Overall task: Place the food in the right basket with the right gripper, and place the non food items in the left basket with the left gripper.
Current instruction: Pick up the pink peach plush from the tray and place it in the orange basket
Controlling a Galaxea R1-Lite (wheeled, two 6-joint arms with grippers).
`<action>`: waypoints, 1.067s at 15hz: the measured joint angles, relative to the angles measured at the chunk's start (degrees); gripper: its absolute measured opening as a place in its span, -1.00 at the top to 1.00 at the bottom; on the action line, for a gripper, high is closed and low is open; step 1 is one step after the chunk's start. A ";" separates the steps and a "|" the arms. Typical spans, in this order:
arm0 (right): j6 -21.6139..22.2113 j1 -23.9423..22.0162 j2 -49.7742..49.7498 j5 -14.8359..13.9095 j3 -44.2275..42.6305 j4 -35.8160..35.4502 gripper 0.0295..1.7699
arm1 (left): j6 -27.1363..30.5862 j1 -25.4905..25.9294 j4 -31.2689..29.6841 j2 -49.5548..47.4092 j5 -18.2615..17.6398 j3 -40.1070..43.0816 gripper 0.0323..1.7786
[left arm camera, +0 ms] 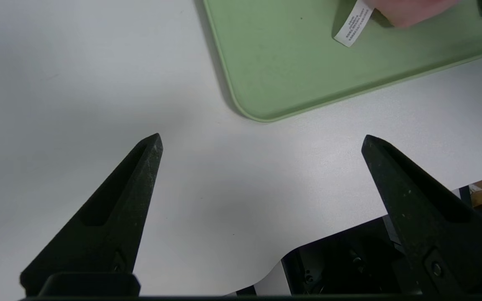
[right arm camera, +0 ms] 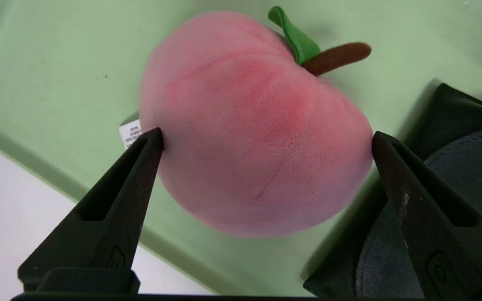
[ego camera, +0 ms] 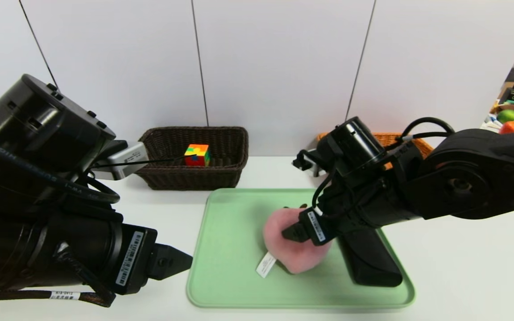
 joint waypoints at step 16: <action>0.39 2.39 4.00 -1.90 -0.12 -0.11 0.05 | 0.04 0.27 -0.17 0.39 0.11 -0.20 -0.90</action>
